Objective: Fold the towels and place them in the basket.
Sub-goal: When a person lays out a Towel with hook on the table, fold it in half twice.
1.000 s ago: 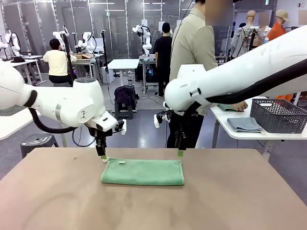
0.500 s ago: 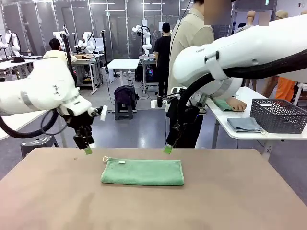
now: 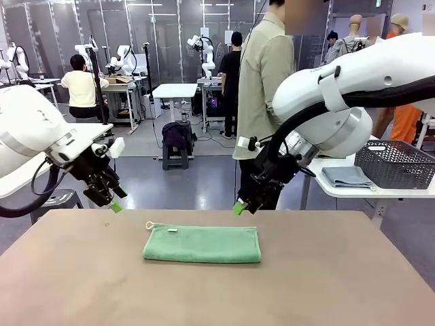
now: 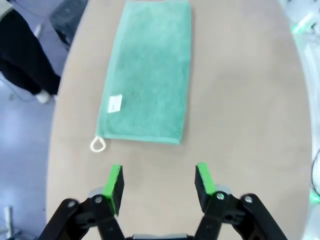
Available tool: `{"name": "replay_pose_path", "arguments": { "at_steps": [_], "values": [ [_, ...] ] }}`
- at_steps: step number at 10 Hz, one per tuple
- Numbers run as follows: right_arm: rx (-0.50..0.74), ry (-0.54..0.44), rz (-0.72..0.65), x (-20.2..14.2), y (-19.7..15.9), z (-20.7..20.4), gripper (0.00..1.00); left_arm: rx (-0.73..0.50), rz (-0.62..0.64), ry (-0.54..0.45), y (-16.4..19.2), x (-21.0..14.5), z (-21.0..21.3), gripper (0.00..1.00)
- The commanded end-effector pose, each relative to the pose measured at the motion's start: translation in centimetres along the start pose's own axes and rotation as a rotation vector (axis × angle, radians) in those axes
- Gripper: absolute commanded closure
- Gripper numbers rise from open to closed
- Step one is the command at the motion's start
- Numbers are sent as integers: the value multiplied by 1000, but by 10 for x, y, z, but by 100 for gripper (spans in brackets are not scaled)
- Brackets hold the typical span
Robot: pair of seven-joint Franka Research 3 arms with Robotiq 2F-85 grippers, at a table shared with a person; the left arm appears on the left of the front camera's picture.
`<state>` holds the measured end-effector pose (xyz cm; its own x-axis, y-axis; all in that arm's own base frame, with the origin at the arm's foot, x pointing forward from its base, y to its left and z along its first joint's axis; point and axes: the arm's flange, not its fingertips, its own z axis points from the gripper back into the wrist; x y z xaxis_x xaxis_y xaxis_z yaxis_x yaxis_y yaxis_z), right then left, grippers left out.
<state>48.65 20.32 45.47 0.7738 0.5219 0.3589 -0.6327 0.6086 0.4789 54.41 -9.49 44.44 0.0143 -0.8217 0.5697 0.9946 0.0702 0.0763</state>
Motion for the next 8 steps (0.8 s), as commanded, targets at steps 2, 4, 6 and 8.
{"name": "replay_pose_path", "arguments": {
  "at_steps": [2,4,6,8],
  "values": [
    [0,0,0,0,0,0,28,-50,51,-176,-11,-41,9,27],
    [0,0,0,0,0,0,28,-64,81,-258,-13,-62,11,27],
    [0,0,0,0,0,0,28,-72,101,-322,-17,-84,14,7],
    [20,-46,-74,-5,-6,-5,28,-47,93,-384,-19,-98,17,0]
  ]
}}
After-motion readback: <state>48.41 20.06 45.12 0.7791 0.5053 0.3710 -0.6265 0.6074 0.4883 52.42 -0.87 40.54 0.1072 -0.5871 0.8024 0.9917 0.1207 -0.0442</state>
